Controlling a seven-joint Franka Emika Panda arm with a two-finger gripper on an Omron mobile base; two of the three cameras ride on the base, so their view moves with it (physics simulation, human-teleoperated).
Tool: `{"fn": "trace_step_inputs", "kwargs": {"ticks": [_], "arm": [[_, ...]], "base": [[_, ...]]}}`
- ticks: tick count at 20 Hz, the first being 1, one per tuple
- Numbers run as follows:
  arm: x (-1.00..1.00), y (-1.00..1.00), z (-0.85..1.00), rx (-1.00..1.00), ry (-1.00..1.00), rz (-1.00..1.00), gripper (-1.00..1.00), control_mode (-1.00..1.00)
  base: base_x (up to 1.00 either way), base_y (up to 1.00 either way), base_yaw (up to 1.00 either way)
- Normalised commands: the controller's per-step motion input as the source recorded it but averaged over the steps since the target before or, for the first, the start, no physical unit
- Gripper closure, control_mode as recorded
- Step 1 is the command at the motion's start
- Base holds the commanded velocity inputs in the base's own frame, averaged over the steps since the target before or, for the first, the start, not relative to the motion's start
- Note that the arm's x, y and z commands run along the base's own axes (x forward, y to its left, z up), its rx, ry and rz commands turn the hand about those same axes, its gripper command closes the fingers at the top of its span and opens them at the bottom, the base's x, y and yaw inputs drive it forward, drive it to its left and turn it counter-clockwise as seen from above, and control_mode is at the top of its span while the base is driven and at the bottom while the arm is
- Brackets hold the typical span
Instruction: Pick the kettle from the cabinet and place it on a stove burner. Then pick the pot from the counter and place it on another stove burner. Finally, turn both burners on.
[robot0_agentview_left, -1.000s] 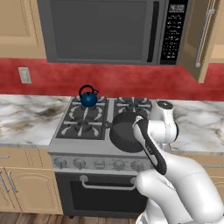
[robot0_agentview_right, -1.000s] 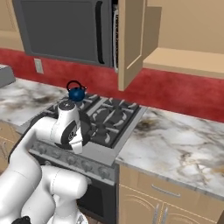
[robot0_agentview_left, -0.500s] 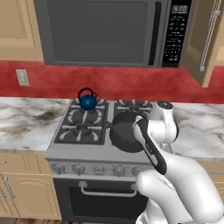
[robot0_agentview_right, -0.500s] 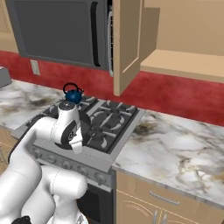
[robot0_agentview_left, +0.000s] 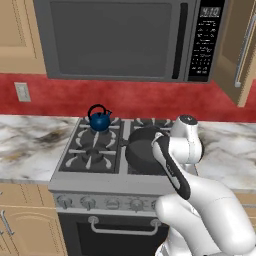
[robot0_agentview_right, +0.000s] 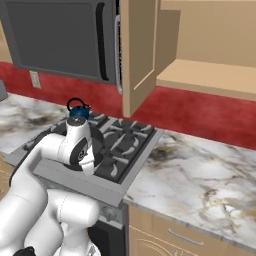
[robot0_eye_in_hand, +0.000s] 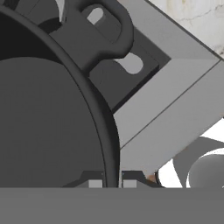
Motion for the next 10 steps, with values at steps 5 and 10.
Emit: {"fn": "trace_step_inputs", "kwargs": {"ticks": [5, 10], "arm": [[0.0, 0.0, 0.0, 0.0, 0.0, 0.0, 1.0, 1.0], [0.01, 0.0, 0.0, 0.0, 0.0, 0.0, 1.0, -1.0]], "base": [[0.3, 0.1, 0.0], [0.07, 0.03, 0.0]]}}
